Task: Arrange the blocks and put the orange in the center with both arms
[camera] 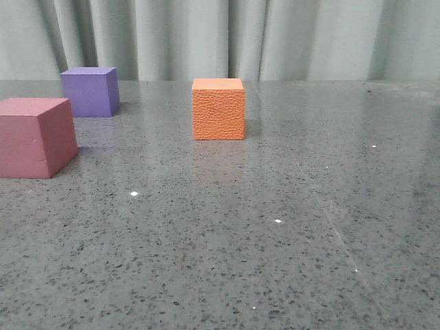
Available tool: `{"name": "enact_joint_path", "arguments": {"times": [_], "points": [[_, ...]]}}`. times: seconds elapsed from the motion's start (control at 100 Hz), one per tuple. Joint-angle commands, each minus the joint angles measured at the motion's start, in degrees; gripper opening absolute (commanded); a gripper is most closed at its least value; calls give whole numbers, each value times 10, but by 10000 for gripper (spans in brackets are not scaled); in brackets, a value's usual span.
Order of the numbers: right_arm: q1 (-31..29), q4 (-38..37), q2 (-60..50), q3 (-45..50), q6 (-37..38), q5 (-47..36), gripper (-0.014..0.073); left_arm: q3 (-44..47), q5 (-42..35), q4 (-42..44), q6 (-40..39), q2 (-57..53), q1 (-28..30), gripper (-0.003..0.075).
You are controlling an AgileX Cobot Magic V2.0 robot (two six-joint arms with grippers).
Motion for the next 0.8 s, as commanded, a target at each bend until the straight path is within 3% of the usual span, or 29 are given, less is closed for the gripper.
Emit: {"name": "enact_joint_path", "arguments": {"times": [0.0,0.44,0.53,0.62,0.79], "points": [[-4,0,-12,-7,-6,-49,-67,-23,-32,-15,-6,25,2,-19],[-4,0,-12,-7,-6,-49,-67,-23,-31,-12,-6,49,2,-18],[-4,0,-12,-7,-6,-49,-67,-23,-33,-6,-6,49,2,17],[-4,0,-12,-7,-6,-49,-67,-23,-44,-7,-6,49,2,159],[-4,0,-12,-7,-6,-49,-67,-25,-55,-14,-8,49,2,615]]}}
